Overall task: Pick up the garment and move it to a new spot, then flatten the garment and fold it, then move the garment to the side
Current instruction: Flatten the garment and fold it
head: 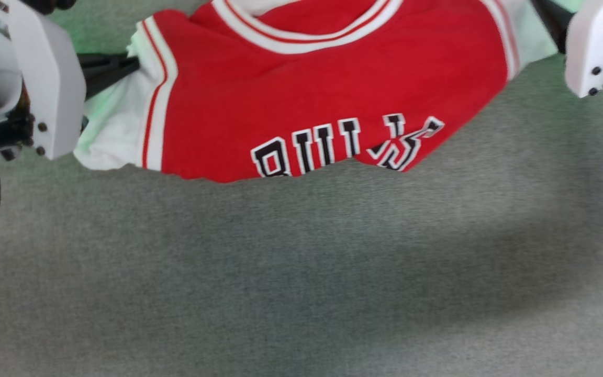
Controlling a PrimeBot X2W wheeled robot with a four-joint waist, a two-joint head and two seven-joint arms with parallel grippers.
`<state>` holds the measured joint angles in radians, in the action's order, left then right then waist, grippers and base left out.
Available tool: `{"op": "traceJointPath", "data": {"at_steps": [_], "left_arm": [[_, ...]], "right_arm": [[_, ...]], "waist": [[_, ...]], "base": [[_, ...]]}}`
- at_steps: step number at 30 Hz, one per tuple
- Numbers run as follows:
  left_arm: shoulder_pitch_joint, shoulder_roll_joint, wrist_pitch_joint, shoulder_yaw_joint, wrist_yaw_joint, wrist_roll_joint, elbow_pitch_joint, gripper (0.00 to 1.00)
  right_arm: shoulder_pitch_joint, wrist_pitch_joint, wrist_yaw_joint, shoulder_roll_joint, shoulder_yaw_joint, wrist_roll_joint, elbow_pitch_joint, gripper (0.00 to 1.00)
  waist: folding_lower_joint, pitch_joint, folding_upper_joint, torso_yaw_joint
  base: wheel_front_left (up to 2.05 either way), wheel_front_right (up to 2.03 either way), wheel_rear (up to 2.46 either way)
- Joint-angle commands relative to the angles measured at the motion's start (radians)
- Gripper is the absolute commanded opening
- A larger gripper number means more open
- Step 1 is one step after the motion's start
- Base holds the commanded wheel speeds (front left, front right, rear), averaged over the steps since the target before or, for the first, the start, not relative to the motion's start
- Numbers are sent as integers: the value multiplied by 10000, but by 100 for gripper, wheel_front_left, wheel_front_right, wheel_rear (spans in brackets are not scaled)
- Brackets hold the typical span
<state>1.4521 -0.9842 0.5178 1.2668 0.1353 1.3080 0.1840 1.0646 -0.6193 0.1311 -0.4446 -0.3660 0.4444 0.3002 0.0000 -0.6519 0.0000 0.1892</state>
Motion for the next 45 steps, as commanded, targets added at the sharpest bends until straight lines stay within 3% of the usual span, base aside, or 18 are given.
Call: {"op": "traceJointPath", "data": {"at_steps": [1,9,15,16,18,19,20,27,34,45], "left_arm": [[-306,-10,79,274,-92,-163,218,0],[-444,-40,66,355,-108,-146,149,0],[-418,-14,10,355,-113,-141,124,0],[-424,-8,10,353,-121,-133,124,0],[-410,-8,-19,349,-121,-109,115,0],[-397,0,-31,344,-121,-92,115,0],[-374,0,-43,344,-122,-68,114,0],[-294,82,-436,295,-130,44,205,0],[-111,283,-1717,186,-103,394,375,0],[457,723,-4795,24,-58,1278,1179,0]], "right_arm": [[290,-144,-8,-67,-410,301,287,100],[506,-801,1,-319,-1817,1439,1182,100],[418,-1309,27,-540,-2532,2316,1147,100],[419,-1380,27,-604,-2634,2429,1088,87],[471,-1482,29,-764,-2900,2605,981,44],[471,-1492,29,-827,-3018,2671,948,28],[499,-1452,29,-884,-3103,2705,924,0],[880,-681,-9,-1072,-3178,2696,1069,0],[1130,733,-9,-1065,-2604,2307,1479,0],[1765,3074,-9,-300,103,586,3143,0]], "waist": [[0,-357,0,-376],[0,-408,0,-470],[0,-448,0,-459],[0,-444,0,-453],[0,-447,0,-439],[0,-451,0,-435],[0,-461,0,-433],[0,-410,0,-474],[0,21,0,-668],[0,681,0,-1156]], "base": [[0,0,0],[0,0,0],[0,0,0],[0,0,0],[0,0,0],[0,0,0],[0,0,0],[0,0,0],[0,0,0],[0,0,0]]}}
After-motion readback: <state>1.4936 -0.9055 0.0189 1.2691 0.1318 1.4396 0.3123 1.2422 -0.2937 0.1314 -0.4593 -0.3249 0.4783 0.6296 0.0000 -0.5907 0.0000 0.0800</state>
